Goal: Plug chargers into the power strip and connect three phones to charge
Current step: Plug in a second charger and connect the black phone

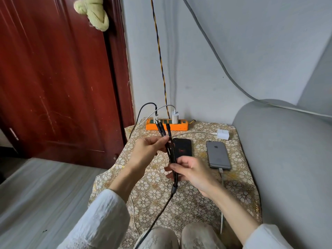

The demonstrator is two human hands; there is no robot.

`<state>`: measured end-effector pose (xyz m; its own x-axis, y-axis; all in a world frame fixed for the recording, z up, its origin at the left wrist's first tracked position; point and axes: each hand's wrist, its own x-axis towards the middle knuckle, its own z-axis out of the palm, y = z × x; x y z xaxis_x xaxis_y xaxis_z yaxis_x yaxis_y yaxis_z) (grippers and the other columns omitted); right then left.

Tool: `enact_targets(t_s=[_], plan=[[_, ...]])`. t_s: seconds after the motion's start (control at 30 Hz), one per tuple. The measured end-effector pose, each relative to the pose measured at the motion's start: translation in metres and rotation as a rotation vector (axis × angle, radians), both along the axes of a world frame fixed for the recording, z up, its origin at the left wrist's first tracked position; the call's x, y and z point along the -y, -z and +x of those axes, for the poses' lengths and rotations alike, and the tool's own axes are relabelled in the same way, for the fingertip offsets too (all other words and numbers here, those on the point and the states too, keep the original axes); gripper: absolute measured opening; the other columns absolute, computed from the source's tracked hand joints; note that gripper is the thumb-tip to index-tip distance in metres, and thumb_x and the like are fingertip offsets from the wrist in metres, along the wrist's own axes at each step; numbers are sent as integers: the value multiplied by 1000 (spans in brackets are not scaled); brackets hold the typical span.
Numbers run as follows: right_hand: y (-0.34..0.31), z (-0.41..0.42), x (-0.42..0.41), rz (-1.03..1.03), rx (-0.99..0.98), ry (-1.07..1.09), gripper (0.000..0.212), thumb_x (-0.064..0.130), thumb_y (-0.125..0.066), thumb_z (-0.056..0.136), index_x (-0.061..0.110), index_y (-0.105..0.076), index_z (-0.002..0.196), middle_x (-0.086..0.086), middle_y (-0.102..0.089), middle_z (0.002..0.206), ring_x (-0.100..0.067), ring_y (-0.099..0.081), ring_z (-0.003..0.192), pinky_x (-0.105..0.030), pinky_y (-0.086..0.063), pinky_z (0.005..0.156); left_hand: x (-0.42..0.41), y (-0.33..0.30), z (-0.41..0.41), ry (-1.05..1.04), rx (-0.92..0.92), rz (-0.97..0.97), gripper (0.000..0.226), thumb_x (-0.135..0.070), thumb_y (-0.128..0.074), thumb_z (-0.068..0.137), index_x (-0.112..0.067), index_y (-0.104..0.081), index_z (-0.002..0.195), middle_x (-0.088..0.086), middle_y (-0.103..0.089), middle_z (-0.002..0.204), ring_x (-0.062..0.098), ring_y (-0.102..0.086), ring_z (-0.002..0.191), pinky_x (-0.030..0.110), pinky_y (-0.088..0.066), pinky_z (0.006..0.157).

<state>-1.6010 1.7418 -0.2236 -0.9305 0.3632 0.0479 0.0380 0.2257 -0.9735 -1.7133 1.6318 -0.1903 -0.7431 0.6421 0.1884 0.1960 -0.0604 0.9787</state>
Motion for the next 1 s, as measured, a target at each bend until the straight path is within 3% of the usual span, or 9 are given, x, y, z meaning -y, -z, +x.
enact_targets(t_s=[0.13,0.3,0.4,0.53,0.63,0.7,0.83,0.93,1.0], plan=[[3,-2,0,-34,6,11,2,15,-60,82,14,-62,81,0,-71,82,-14,-71,76,-43,-55,78,0,-2,-2,-51,97,81,17,-17,-60,85,-15,-71,71,0,-71,73,2,-58,59,19,-44,64],[4,-2,-3,-87,-6,-24,6,13,-60,83,18,-64,83,0,-72,86,-11,-70,80,-23,-56,71,0,-1,1,-44,136,134,9,-11,-58,86,-13,-61,78,2,-67,69,7,-62,63,17,-50,61],[3,-2,-8,-129,-7,-29,9,14,-57,85,18,-65,85,-1,-71,86,-16,-68,84,-25,-56,75,3,1,0,9,177,174,7,-9,-54,87,-9,-61,84,2,-63,70,9,-62,65,18,-51,62],[-1,-7,-26,-123,31,43,13,17,-52,88,11,-64,88,-7,-70,85,-19,-67,77,-26,-56,70,11,8,-5,118,226,217,14,-8,-53,87,2,-60,94,1,-62,67,15,-62,65,21,-53,64],[0,-22,-42,191,98,316,13,19,-53,89,11,-62,92,-5,-68,92,-17,-64,77,-29,-54,70,16,13,-8,166,216,172,12,-5,-54,86,-2,-64,90,1,-64,71,13,-60,63,20,-52,63],[3,-34,-53,449,194,481,23,29,-55,87,9,-61,97,-5,-65,97,-20,-61,87,-31,-50,79,18,18,-9,172,242,169,15,-2,-51,87,-6,-65,91,2,-64,70,12,-59,61,19,-51,61],[10,-51,-57,719,580,367,60,68,-45,76,10,-55,85,-14,-53,93,-31,-55,98,-43,-48,90,24,25,-12,178,286,169,21,-1,-47,89,-7,-66,96,1,-65,71,11,-60,62,19,-51,61],[12,-62,-53,803,704,353,88,79,-43,65,11,-49,121,-15,-39,132,-38,-37,122,-47,-41,93,27,30,-14,162,298,163,21,-2,-46,90,-8,-66,94,1,-66,72,11,-60,62,20,-51,61],[7,-69,-51,787,745,342,95,77,-51,62,10,-43,128,-15,-28,141,-40,-27,128,-49,-36,98,29,32,-15,128,329,177,19,-2,-46,90,-8,-65,93,1,-66,71,10,-59,60,20,-50,59]])
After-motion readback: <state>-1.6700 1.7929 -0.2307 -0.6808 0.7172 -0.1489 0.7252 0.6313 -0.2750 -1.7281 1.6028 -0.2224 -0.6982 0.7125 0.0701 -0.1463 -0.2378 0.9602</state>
